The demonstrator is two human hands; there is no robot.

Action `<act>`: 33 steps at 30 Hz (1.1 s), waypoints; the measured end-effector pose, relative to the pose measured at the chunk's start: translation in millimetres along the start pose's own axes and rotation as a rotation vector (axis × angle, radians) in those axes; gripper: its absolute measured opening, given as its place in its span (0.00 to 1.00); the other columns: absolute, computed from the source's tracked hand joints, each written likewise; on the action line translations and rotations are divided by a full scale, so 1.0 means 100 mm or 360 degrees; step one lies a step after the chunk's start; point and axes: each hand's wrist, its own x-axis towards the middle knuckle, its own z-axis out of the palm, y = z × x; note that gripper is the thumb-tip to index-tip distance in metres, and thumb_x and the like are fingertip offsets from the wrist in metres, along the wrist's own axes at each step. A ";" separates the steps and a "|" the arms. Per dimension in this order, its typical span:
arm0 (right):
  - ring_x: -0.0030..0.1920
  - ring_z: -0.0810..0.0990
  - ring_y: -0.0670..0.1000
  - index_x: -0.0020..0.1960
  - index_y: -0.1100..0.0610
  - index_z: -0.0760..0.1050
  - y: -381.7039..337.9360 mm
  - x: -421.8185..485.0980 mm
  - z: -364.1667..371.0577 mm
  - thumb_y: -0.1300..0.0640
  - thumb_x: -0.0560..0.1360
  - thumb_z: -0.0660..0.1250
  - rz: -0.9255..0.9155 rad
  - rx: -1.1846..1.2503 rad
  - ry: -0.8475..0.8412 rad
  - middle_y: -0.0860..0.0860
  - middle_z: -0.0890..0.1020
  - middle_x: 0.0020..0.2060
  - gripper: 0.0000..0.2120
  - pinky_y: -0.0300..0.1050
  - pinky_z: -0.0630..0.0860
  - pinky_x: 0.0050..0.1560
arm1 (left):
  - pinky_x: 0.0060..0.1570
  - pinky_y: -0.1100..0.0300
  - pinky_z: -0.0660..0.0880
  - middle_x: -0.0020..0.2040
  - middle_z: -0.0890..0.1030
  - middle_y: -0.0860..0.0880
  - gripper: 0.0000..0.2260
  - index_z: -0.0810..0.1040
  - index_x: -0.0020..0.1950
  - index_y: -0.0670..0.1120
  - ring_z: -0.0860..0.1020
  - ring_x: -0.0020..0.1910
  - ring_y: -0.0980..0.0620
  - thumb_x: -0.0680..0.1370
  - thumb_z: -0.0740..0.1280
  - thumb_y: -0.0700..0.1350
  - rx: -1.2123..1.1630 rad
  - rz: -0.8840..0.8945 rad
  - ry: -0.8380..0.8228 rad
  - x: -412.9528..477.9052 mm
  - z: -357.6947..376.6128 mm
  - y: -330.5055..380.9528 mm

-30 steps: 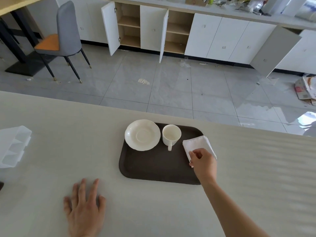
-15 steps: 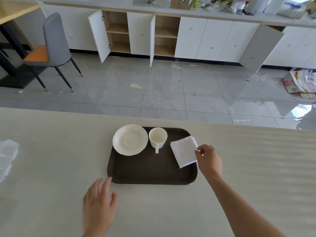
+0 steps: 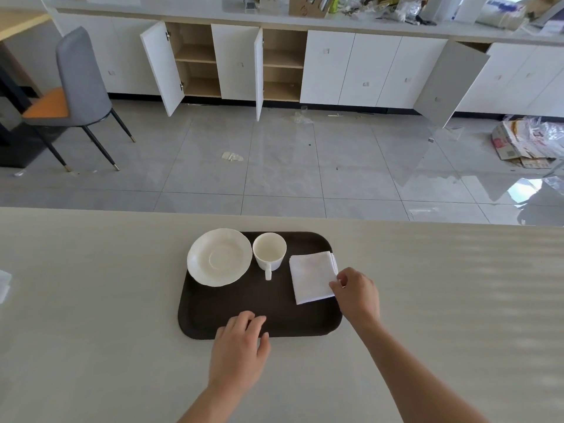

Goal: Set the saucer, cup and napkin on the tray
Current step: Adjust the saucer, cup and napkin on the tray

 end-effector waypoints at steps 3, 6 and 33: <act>0.35 0.74 0.52 0.39 0.57 0.74 -0.01 -0.07 0.08 0.57 0.72 0.70 -0.0015 0.0023 0.0028 0.50 0.76 0.37 0.06 0.43 0.67 0.33 | 0.40 0.54 0.77 0.49 0.82 0.52 0.11 0.84 0.52 0.50 0.81 0.46 0.50 0.70 0.75 0.48 0.0127 0.0038 -0.0038 -0.02 0.06 -0.01; 0.33 0.72 0.49 0.38 0.57 0.72 -0.03 -0.12 0.14 0.58 0.73 0.70 -0.0033 0.0014 0.0001 0.50 0.75 0.37 0.08 0.40 0.65 0.31 | 0.40 0.53 0.77 0.51 0.83 0.50 0.11 0.84 0.50 0.51 0.81 0.48 0.49 0.70 0.74 0.49 0.0234 0.0058 -0.0069 -0.03 0.10 -0.02; 0.55 0.74 0.53 0.60 0.53 0.77 0.26 -0.10 0.13 0.51 0.70 0.76 -0.0502 -0.0322 -0.0062 0.48 0.77 0.51 0.20 0.47 0.77 0.38 | 0.32 0.56 0.70 0.37 0.75 0.47 0.13 0.78 0.51 0.47 0.72 0.33 0.49 0.68 0.75 0.41 0.0523 0.0429 -0.0010 0.75 0.29 0.39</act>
